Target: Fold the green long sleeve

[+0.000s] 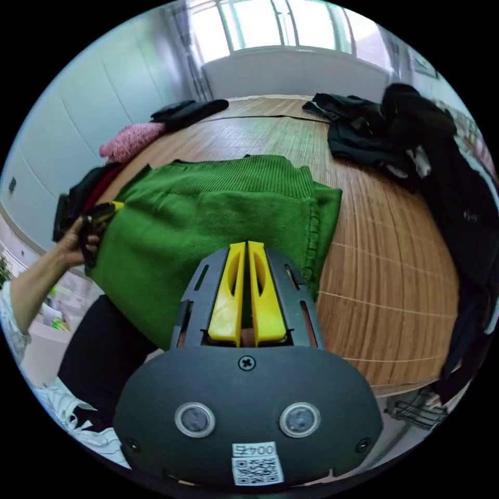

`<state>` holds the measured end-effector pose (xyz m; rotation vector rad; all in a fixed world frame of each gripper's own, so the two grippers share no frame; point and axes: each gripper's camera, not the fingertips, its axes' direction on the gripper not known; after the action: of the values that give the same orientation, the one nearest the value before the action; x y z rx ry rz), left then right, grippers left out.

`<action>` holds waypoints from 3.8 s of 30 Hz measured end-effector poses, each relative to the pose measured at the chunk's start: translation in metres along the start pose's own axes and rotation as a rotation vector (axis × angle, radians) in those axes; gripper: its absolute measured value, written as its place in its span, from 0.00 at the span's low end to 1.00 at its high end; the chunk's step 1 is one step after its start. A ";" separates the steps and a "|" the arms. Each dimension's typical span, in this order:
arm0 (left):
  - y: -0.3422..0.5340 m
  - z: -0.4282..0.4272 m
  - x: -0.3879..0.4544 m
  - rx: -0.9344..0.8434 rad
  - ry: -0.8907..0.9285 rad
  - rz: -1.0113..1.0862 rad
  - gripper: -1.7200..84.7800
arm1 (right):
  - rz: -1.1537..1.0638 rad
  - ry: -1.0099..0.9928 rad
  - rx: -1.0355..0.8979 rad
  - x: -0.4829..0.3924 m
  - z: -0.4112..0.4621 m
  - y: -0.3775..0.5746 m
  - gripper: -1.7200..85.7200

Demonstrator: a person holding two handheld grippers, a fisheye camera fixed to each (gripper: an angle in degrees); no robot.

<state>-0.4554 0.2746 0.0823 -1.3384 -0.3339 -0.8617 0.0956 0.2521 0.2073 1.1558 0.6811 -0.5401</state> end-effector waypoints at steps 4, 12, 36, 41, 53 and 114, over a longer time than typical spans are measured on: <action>-0.038 -0.039 0.039 0.037 0.036 0.020 0.02 | 0.103 -0.074 0.049 0.028 -0.027 0.000 0.01; -0.176 -0.048 0.092 0.019 -0.061 0.023 0.02 | 0.136 0.076 0.088 0.040 -0.009 -0.065 0.01; -0.333 -0.152 0.000 0.148 0.231 -0.597 0.02 | 0.139 0.115 -0.013 0.044 0.075 -0.055 0.01; -0.343 -0.186 0.007 0.256 0.441 -0.663 0.02 | 0.134 0.128 -0.012 0.039 0.084 -0.052 0.01; -0.351 -0.215 -0.018 0.261 0.298 -0.620 0.02 | 0.130 0.139 -0.010 0.036 0.100 -0.042 0.01; 0.086 -0.031 -0.391 0.046 -0.071 0.364 0.02 | 0.645 -0.493 0.090 0.147 0.051 0.285 0.07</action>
<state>-0.6600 0.3816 -0.2465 -1.3368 -0.1558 -0.5000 0.4063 0.2886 0.2952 1.1862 -0.1496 -0.2816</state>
